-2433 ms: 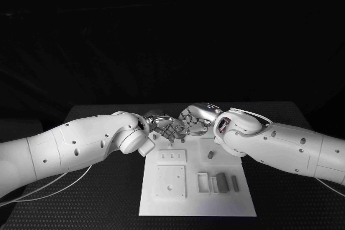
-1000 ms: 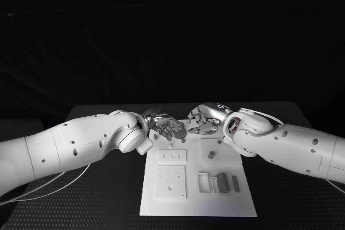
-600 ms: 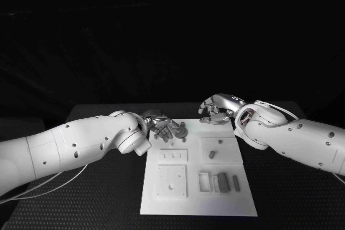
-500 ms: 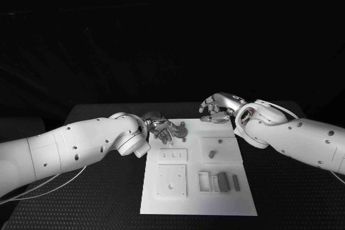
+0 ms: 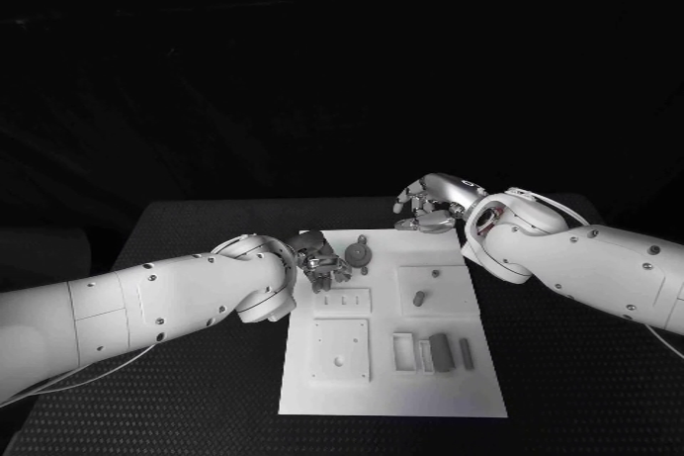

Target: Assemble the parts on the task board

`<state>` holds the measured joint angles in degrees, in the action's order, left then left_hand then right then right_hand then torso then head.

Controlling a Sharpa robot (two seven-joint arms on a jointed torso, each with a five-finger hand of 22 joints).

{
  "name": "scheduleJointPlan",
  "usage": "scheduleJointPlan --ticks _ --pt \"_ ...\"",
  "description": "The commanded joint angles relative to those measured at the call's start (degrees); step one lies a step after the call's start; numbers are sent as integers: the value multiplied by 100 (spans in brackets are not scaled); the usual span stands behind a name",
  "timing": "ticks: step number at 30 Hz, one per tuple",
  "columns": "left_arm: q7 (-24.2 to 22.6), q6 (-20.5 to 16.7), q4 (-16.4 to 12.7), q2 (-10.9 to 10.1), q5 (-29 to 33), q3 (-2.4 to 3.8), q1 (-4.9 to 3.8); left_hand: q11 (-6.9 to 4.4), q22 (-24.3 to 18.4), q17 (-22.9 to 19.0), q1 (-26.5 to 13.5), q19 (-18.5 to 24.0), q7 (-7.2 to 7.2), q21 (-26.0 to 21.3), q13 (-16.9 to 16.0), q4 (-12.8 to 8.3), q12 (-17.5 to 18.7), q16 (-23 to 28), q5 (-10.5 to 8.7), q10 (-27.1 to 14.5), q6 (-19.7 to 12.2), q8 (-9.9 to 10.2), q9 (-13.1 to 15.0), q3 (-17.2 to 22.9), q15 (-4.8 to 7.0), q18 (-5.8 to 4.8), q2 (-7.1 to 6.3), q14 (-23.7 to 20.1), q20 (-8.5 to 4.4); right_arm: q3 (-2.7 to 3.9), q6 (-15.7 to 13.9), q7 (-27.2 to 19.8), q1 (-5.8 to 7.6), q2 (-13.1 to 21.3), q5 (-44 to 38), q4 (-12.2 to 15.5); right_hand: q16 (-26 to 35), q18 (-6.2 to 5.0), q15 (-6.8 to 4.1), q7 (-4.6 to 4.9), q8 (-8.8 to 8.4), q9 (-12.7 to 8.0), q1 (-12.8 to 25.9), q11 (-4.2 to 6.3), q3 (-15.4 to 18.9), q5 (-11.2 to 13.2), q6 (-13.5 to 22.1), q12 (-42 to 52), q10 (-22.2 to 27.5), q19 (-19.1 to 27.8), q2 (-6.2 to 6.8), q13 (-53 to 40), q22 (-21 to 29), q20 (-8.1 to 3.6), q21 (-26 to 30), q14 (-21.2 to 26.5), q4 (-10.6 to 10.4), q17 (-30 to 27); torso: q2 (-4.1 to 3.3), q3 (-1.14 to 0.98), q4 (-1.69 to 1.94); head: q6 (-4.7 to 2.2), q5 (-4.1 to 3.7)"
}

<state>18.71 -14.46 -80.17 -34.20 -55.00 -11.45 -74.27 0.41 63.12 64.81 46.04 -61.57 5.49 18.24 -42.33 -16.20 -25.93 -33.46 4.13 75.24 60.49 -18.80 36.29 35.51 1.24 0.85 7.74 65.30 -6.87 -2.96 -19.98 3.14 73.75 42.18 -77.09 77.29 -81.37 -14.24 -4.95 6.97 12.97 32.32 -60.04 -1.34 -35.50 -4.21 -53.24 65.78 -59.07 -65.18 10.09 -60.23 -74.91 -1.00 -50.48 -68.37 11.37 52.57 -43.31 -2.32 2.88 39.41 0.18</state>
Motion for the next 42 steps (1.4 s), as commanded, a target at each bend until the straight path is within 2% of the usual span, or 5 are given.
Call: scheduleJointPlan --ticks 1,11,21,28,42 --pt "272 -100 -51 35 -776 -10 23 -161 68 -20 74 -47 -74 42 -41 1 -98 -117 -2 -177 75 35 21 36 30 89 8 -7 -20 3 39 -69 2 3 60 20 29 -76 33 97 -8 -8 -6 -17 24 -27 40 -30 12 15 -46 9 -83 19 38 -2 4 -9 8 1 -4 33 -19" --pt "502 208 -106 75 -1270 -34 90 -216 541 -97 167 -163 -100 281 -300 -8 -804 -910 -41 -202 53 172 73 46 151 100 -36 -42 -136 3 81 -71 2 14 85 36 32 -76 34 98 -9 -11 12 -18 35 -26 42 -30 14 16 -59 12 -84 22 42 -1 -7 -9 -5 -2 7 74 -48" --pt "624 116 -67 108 -1612 -60 152 -321 1043 -164 166 -616 -188 656 -730 -2 -1888 -1941 51 -98 143 262 103 22 453 129 -78 143 -386 3 129 -68 2 25 102 55 34 -75 35 99 -10 -13 20 -19 39 -27 44 -29 15 17 -66 14 -85 24 45 -1 -13 -9 -8 -5 4 122 -59" --pt "664 177 -28 145 -1709 -62 192 -360 1252 -266 142 -885 -224 814 -858 8 -2373 -2403 62 -53 195 284 135 19 633 135 -109 242 -524 3 150 -69 2 28 108 55 35 -75 35 100 -11 -14 24 -19 41 -27 46 -29 15 18 -67 14 -85 24 46 0 -15 -9 -9 -2 5 154 -75" --pt "676 140 35 189 -1767 -65 251 -475 1319 -379 50 -1144 -342 995 -917 59 -2801 -2874 95 3 481 172 229 -16 783 125 -197 350 -663 3 189 -71 1 32 121 44 37 -76 36 101 -13 -16 36 -20 48 -27 49 -30 18 21 -71 17 -86 26 50 2 -22 -9 -5 -3 7 186 -88"
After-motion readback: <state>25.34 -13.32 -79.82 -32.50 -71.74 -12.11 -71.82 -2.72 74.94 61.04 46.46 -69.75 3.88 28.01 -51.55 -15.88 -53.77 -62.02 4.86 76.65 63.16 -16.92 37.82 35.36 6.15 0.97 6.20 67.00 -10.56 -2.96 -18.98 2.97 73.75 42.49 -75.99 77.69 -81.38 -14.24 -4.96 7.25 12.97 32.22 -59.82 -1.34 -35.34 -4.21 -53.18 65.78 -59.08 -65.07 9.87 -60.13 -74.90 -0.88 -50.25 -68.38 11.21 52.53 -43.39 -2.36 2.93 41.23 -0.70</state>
